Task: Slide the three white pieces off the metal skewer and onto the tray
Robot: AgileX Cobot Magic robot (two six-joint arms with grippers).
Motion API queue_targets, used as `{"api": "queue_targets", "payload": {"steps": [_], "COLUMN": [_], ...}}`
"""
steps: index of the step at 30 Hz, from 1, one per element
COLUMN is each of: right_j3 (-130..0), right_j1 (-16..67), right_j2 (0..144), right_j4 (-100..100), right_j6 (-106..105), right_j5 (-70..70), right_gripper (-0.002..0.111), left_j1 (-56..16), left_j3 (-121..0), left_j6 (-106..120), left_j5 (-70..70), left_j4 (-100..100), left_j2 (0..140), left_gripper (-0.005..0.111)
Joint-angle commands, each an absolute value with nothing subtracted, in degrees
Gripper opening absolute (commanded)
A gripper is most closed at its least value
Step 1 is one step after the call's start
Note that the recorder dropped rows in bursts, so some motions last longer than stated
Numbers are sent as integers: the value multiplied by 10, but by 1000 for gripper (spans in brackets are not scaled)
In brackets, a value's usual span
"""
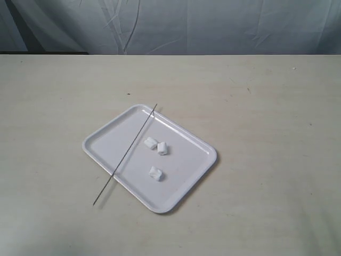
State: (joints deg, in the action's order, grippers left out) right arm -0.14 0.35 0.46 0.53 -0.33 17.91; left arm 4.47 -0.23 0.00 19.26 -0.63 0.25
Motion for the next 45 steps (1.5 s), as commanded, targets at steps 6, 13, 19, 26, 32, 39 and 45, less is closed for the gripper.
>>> {"api": "queue_targets", "payload": {"steps": [6,13,19,26,32,39,45], "right_j3": [0,0,0,0,0,0,0], "right_j1": [0,0,0,0,0,0,0], "right_j2": [2,2,2,2,2,2,2], "right_j4": [0,0,5,5,7,7,7], "right_j6": [-9,-9,-7,0,0,0,0], "right_j5": [177,177,174,174,175,175,175], "right_gripper": [33,33,0,0,0,0,0], "left_j1": [44,44,44,44,44,44,44], "left_j3": [0,0,0,0,0,0,0], "left_j6": [0,0,0,0,0,0,0], "left_j5": [193,193,193,193,193,193,193], "left_j4": [-16,-16,-15,-15,-15,-15,-15], "left_j2": [0,0,0,0,0,0,0], "left_gripper": [0,0,0,0,0,0,0]}}
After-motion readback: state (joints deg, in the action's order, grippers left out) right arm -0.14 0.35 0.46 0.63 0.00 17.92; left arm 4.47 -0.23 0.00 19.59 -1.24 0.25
